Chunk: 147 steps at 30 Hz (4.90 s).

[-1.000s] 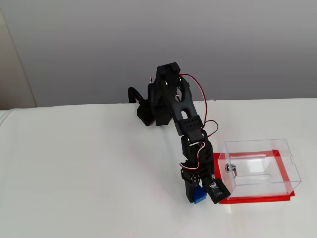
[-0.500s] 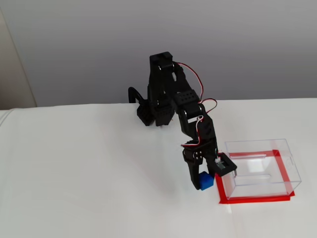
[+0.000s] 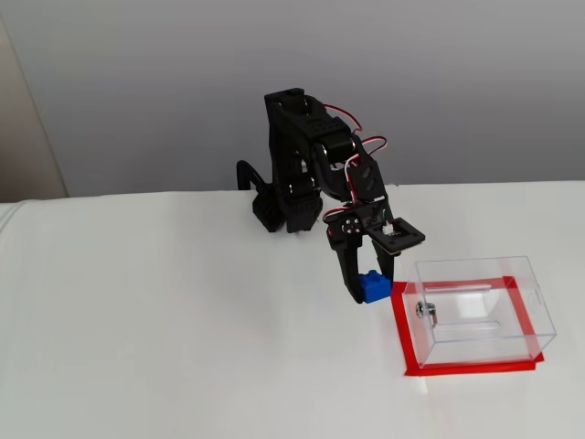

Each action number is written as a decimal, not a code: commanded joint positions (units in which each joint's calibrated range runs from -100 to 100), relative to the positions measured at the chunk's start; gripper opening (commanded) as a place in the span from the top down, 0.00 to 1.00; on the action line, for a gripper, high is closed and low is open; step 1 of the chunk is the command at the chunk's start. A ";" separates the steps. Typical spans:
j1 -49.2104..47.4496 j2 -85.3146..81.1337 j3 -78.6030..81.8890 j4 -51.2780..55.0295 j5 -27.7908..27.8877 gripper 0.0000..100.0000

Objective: Pick the blue lego brick and place it into the transparent box

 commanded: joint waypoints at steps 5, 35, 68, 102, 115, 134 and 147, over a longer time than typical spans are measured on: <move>-2.31 -2.91 -0.93 -0.78 -0.85 0.85; -34.25 28.74 -23.81 -5.65 -3.72 0.85; -36.61 34.43 -27.88 -5.65 -3.67 0.63; -35.36 30.35 -27.06 -4.87 -3.67 0.99; -28.19 14.23 -12.69 -5.56 -3.67 0.97; -11.18 -23.78 22.40 -5.48 -3.72 0.97; 9.89 -49.07 46.72 -5.48 -3.72 0.97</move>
